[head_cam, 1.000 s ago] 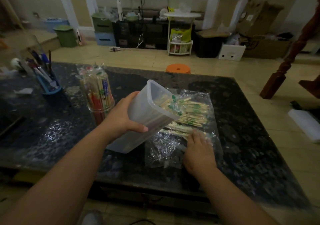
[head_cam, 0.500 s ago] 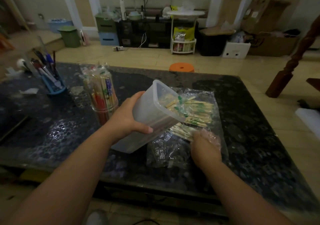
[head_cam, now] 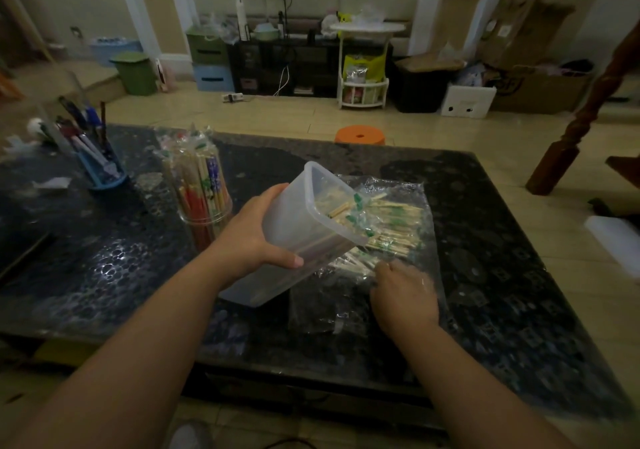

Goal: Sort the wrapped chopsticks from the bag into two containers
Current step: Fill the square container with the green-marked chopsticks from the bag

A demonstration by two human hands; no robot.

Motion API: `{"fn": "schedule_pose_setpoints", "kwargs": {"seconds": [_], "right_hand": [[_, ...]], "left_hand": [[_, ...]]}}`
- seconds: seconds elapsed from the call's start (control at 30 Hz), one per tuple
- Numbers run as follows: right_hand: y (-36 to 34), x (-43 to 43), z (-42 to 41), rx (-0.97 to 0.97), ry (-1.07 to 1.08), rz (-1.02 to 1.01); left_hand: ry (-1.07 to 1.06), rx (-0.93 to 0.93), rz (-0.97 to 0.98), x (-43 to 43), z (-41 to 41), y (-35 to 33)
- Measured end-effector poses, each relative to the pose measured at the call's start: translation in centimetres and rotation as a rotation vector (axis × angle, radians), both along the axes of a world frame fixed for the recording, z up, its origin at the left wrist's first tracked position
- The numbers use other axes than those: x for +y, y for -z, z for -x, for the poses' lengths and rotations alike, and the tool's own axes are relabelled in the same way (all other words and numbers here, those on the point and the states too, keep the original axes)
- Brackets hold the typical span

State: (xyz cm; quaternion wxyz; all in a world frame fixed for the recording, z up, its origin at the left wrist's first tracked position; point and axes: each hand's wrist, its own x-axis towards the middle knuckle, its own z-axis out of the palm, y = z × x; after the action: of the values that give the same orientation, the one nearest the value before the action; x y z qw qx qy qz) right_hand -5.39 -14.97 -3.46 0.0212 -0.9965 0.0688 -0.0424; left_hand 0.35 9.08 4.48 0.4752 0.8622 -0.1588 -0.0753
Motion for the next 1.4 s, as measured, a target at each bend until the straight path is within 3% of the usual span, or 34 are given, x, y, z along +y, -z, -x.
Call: {"fn": "schedule_pose_setpoints", "kwargs": {"seconds": [0.17,0.3,0.4,0.5,0.8,1.0,1.13,1.3,1.4], "right_hand": [[-2.1,0.7,0.6,0.054,0.009,-0.028],[-3.9,1.1,1.1,0.215,-0.089,-0.024],[-5.8,1.4,1.4,0.372,-0.156,0.07],[-7.6,1.8,1.9,0.393,-0.215,0.133],[-11.8,1.8,2.8,0.188,-0.399,0.192],[-11.8,1.3,2.5,-0.309,-0.593,0.173],[-11.1,0.7,2.2,-0.582,-0.417,0.14],[-10.8,0.5,1.7,-0.668,-0.267,-0.078],[-11.3,0.3,1.3,-0.49,-0.094,-0.933]], "left_hand": [[0.005,-0.006,0.005,0.1,-0.2,0.2],[0.024,-0.007,0.011,0.1,-0.2,0.2],[0.016,-0.007,0.006,0.2,-0.1,0.2],[0.013,-0.012,0.011,0.4,-0.1,0.2],[-0.016,-0.032,0.03,0.6,-0.3,0.4],[-0.009,-0.048,0.038,0.7,-0.5,0.4],[-0.003,-0.009,0.125,0.7,-0.4,0.4],[-0.01,-0.005,0.067,0.8,-0.4,0.5],[-0.013,0.001,0.028,0.9,-0.3,0.4]]}}
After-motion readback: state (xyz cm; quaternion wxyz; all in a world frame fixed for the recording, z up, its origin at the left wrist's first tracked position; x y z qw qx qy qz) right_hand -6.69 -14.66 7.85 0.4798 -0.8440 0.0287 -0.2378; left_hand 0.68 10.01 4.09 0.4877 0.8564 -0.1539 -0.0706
